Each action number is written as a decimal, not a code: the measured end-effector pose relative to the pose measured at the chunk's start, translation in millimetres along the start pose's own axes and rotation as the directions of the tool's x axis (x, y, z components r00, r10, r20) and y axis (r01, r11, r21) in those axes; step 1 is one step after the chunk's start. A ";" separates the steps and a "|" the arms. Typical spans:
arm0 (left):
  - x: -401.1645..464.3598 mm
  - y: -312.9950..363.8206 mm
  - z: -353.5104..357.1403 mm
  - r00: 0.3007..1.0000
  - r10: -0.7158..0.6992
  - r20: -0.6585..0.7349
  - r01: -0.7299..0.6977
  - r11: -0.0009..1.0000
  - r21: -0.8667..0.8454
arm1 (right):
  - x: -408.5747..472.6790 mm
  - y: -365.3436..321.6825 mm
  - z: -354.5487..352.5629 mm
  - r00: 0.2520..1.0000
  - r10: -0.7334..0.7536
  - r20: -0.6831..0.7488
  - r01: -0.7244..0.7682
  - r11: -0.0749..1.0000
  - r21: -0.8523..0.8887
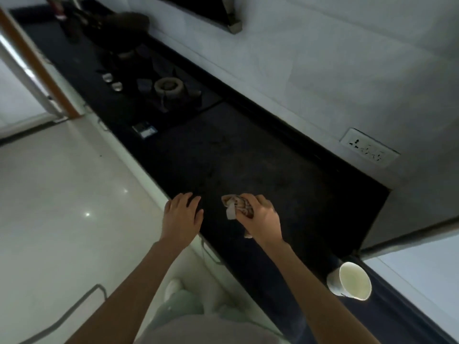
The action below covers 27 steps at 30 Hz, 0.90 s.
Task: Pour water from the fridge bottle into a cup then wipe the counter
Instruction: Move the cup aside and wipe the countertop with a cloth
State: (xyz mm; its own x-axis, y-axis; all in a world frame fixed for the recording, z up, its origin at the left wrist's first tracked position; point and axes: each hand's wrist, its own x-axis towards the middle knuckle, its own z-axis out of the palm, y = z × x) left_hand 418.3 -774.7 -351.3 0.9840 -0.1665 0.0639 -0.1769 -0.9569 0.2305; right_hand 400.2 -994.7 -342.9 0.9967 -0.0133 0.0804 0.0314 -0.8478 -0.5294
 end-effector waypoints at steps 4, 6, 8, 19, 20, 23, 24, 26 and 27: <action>-36.8 -42.3 -5.4 0.991 -0.105 -0.087 0.105 0.994 -0.011 | -0.1 -41.4 27.7 0.993 -0.103 0.049 0.102 0.994 0.027; -50.7 -64.2 -10.9 0.981 -0.163 -0.103 0.164 0.986 0.004 | 2.7 -64.3 44.5 0.984 -0.163 0.071 0.161 0.986 0.043; -62.8 -89.4 -16.9 0.967 -0.223 -0.120 0.226 0.974 0.011 | 6.8 -89.3 62.0 0.968 -0.220 0.118 0.212 0.974 0.078; -99.6 -274.2 -49.8 0.869 -0.454 -0.198 0.459 0.888 -0.024 | 55.7 -245.6 171.5 0.906 -0.350 0.238 0.326 0.936 0.132; -99.9 -292.0 -54.5 0.859 -0.466 -0.211 0.472 0.881 -0.023 | 62.2 -259.8 180.1 0.906 -0.356 0.228 0.335 0.934 0.125; -100.5 -340.6 -70.0 0.834 -0.494 -0.245 0.503 0.864 -0.030 | 81.2 -299.8 202.7 0.905 -0.373 0.203 0.358 0.928 0.108; -100.2 -356.0 -74.5 0.828 -0.502 -0.251 0.511 0.859 -0.033 | 87.6 -312.1 209.6 0.904 -0.378 0.197 0.364 0.925 0.107; -97.1 -382.8 -81.2 0.814 -0.514 -0.270 0.524 0.851 -0.039 | 100.4 -333.0 221.1 0.904 -0.384 0.190 0.369 0.923 0.108; -94.8 -395.9 -82.1 0.807 -0.518 -0.285 0.529 0.847 -0.041 | 106.9 -342.5 226.8 0.903 -0.386 0.186 0.371 0.922 0.112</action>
State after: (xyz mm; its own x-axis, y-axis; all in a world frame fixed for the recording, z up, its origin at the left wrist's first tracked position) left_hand 393.2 -360.5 -368.9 0.8789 0.4289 0.2086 0.3700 -0.8891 0.2694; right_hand 513.0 -585.5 -344.5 0.9023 0.4140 0.1202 0.4072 -0.7271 -0.5527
